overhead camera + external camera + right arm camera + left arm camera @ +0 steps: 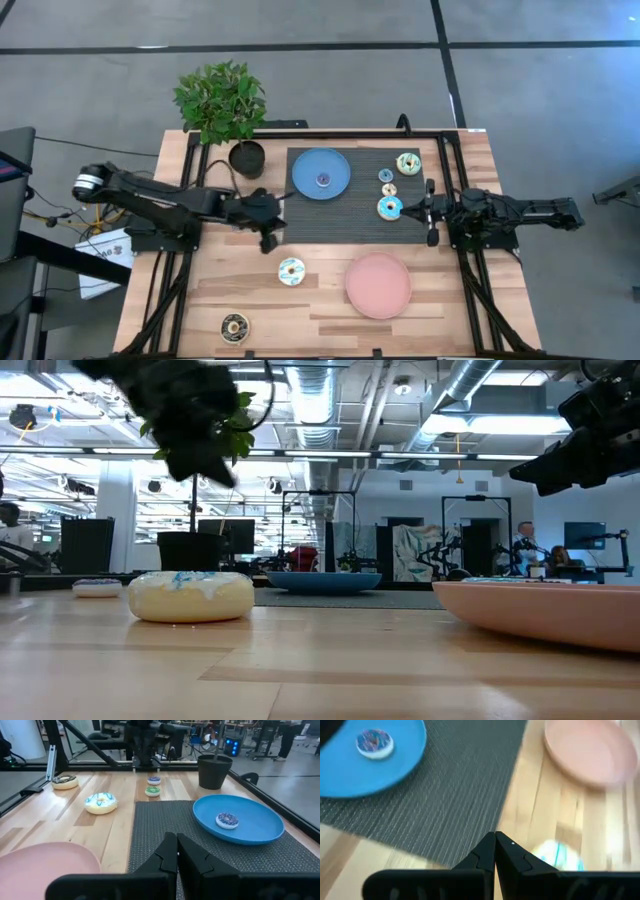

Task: Pick & Place donuts
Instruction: Put the big cyan donut into the pink plate

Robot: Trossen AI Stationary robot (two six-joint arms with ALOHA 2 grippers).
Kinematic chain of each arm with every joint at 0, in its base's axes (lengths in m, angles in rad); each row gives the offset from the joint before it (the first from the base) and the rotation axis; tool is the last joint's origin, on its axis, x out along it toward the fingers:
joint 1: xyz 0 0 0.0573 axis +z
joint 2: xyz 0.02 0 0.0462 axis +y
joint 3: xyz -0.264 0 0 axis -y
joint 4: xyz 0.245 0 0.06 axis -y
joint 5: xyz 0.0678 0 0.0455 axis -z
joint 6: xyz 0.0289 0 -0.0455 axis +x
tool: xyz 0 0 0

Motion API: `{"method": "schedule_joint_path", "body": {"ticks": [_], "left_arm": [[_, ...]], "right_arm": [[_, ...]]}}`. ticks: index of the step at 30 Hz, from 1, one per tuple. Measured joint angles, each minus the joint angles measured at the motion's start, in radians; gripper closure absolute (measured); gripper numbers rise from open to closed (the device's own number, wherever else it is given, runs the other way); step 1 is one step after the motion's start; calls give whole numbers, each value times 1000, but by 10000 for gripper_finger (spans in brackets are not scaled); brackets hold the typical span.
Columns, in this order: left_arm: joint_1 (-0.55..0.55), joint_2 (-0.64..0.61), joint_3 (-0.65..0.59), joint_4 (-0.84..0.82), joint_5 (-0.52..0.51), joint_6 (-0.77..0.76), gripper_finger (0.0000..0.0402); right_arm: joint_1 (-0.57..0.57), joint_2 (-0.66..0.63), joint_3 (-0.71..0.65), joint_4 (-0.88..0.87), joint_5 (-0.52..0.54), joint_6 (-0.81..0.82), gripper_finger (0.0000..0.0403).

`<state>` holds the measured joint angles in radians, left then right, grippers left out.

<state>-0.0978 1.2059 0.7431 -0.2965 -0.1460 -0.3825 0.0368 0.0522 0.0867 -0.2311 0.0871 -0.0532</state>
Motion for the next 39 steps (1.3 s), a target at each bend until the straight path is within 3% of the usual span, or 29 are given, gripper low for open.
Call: {"method": "schedule_joint_path", "body": {"ticks": [3, 9, 14, 17, 22, 26, 31, 39], "left_arm": [[0, -69, -71, -1, 16, 90, 401], [13, -161, -183, 7, 28, 164, 401], [38, -218, -243, 44, 80, 241, 401], [58, -247, -273, 65, 89, 288, 401], [96, -289, -306, 83, 113, 378, 401], [117, -293, -306, 67, 123, 400, 401], [119, -288, -306, 61, 124, 452, 401], [116, -288, -306, 46, 147, 428, 401]], "right_arm": [[0, 0, -4, 29, 11, 0, 403], [0, 12, -4, 165, 197, 125, 403], [0, 72, -2, 313, 263, 140, 403], [0, 177, 15, 425, 307, 140, 403], [1, 441, 136, 456, 376, 155, 403], [-24, 675, 261, 429, 483, 324, 403], [-118, 904, 453, 195, 511, 551, 403], [-319, 1180, 808, -483, 357, 819, 403]]}}
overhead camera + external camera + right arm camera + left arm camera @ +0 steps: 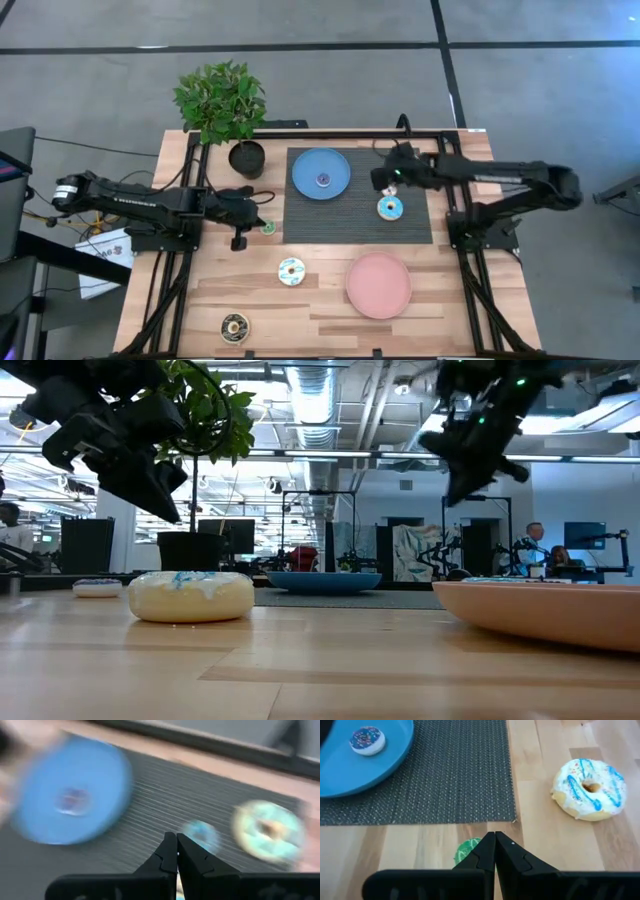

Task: Pick & Place donuts
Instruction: Put the big cyan donut into the pink plate

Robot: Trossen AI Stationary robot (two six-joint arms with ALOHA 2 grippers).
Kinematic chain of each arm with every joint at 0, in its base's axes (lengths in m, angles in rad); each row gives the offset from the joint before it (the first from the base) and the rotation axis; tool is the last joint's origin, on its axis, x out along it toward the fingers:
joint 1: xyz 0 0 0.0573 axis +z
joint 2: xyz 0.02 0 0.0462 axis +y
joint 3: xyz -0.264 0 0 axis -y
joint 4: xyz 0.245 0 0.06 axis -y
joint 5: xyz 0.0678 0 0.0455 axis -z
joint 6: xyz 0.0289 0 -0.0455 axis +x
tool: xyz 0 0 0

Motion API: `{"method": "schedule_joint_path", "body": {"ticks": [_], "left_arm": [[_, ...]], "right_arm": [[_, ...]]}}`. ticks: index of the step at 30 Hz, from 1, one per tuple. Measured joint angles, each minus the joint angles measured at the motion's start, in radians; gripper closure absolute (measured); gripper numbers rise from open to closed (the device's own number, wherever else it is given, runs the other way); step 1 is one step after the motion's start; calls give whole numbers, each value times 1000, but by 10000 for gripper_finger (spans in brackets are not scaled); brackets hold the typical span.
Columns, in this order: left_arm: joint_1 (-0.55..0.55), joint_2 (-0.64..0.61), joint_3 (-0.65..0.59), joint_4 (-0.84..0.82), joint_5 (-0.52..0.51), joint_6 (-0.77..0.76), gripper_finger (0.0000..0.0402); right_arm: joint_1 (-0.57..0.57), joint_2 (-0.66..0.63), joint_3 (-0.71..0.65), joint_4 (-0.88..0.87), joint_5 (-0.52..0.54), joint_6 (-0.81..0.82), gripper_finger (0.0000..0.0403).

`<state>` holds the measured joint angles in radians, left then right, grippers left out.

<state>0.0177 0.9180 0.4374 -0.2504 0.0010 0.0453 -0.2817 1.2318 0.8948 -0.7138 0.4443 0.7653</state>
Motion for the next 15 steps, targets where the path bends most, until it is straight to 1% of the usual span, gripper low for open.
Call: {"method": "schedule_joint_path", "body": {"ticks": [1, 4, 7, 10, 13, 15], "left_arm": [[0, 0, 0, 0, 4, -8, 401], [0, 0, 0, -4, 4, -36, 401], [0, 0, 0, -16, 4, -100, 401], [0, 0, 0, -14, 4, -177, 401], [0, 0, 0, -13, 2, -206, 401], [0, 0, 0, -12, -14, -232, 401]], "right_arm": [[-26, 29, 36, -80, 0, 5, 403], [-114, 99, 120, -231, 0, 5, 401], [-209, 144, 170, -292, -41, -62, 388], [-313, 166, 182, -288, -107, -155, 356], [-430, 192, 182, -279, -152, -230, 313], [-504, 212, 182, -267, -203, -276, 282]]}}
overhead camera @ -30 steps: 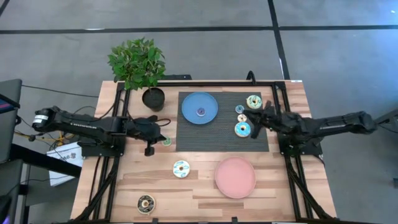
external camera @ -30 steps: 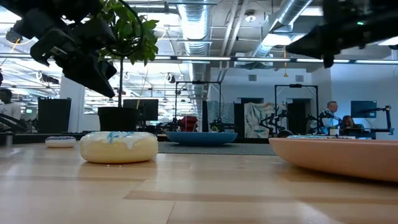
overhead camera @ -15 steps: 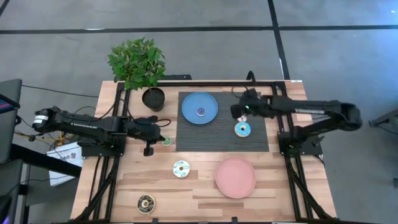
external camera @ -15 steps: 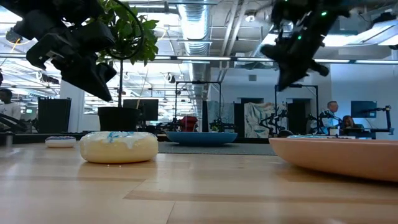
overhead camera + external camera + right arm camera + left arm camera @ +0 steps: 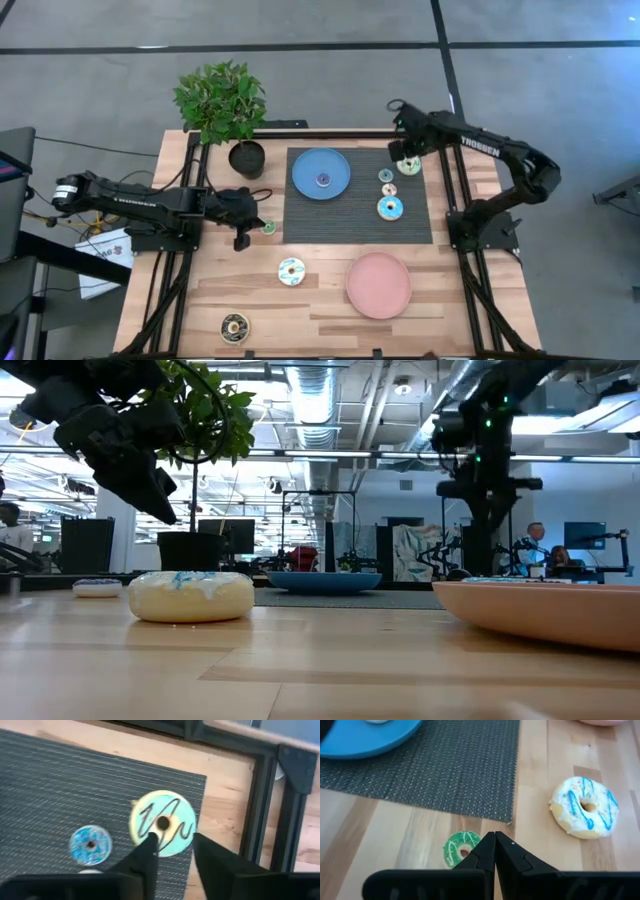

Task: Pick & Place donuts
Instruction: Put the big cyan donut into the pink plate

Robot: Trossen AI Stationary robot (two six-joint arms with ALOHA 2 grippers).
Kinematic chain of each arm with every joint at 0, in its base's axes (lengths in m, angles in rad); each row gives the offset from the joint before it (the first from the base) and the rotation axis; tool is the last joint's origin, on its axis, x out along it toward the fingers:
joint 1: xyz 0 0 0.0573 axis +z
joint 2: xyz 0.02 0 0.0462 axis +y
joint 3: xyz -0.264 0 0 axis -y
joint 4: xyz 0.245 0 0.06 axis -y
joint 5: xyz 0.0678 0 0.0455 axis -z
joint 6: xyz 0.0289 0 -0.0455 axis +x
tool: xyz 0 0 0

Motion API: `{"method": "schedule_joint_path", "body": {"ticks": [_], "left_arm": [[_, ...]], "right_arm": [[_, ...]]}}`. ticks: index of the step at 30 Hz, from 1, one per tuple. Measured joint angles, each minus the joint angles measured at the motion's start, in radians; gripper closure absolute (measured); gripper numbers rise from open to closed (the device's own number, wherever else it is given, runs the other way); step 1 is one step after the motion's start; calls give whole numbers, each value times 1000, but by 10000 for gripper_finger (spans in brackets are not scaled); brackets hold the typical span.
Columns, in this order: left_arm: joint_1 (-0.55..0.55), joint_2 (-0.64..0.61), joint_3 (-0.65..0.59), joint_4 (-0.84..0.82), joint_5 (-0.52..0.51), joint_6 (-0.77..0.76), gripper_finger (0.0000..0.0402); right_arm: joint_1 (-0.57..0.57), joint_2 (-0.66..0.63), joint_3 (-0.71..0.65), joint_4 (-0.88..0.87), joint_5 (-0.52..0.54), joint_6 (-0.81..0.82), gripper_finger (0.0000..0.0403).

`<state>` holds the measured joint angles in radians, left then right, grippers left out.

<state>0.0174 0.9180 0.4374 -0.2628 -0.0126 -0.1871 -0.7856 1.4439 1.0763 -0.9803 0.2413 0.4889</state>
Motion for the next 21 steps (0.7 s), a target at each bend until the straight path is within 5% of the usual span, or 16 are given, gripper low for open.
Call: {"method": "schedule_joint_path", "body": {"ticks": [9, 21], "left_arm": [[0, 0, 0, 0, -82, -20, 401], [0, 0, 0, 0, -104, -42, 401]], "right_arm": [[-132, 118, 0, 13, -86, -78, 162], [-193, 263, 0, 47, -190, -134, 177]]}}
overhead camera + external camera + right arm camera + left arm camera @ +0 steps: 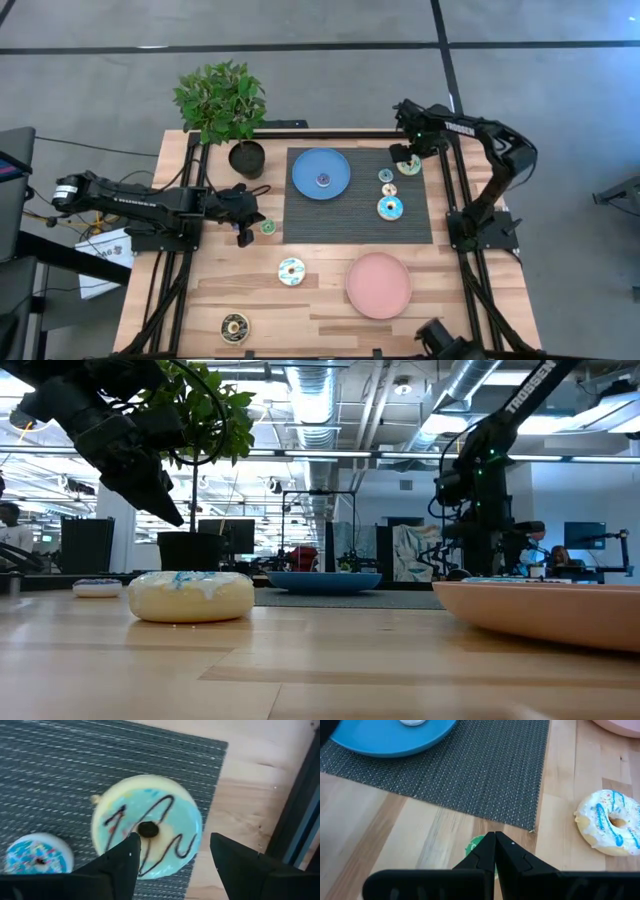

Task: Pick & Place donuts
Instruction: Put the big cyan donut into the pink plate

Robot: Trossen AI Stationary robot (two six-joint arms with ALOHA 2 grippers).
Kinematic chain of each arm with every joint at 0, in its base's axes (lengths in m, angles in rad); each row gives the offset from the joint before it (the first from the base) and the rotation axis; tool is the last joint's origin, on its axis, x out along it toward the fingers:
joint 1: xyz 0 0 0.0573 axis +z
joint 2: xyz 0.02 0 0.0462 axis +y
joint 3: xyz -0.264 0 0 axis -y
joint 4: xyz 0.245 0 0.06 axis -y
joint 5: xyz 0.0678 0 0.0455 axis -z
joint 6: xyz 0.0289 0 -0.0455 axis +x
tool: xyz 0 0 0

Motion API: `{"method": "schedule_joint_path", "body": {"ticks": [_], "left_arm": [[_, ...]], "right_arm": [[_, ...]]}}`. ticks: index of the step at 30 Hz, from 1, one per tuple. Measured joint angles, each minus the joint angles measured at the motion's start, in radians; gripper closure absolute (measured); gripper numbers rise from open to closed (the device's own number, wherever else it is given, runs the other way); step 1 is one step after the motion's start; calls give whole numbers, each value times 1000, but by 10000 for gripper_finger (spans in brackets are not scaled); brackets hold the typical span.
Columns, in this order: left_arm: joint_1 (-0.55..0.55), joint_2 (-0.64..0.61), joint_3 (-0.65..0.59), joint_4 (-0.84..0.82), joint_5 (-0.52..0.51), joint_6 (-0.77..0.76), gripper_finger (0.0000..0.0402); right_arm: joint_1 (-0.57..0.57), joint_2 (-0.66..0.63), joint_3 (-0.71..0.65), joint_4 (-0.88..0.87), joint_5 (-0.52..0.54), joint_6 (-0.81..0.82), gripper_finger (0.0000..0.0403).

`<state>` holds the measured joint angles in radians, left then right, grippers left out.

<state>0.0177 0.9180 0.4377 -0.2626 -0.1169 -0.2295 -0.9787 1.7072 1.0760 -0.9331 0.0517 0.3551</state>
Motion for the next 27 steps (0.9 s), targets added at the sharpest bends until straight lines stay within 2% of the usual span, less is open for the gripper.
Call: {"method": "schedule_joint_path", "body": {"ticks": [13, 19, 23, 27], "left_arm": [[0, 0, 1, 0, -2, -1, 401], [0, 0, 1, -1, -28, -1, 401], [0, 0, 1, 0, -29, -2, 401], [0, 0, 1, 0, -29, -17, 401]], "right_arm": [[-64, 16, -19, 39, -6, -3, 187], [-55, 16, -20, 58, 4, -20, 187], [-56, 16, -20, 70, -47, -29, 187], [-55, 16, -20, 36, 59, -17, 187]]}}
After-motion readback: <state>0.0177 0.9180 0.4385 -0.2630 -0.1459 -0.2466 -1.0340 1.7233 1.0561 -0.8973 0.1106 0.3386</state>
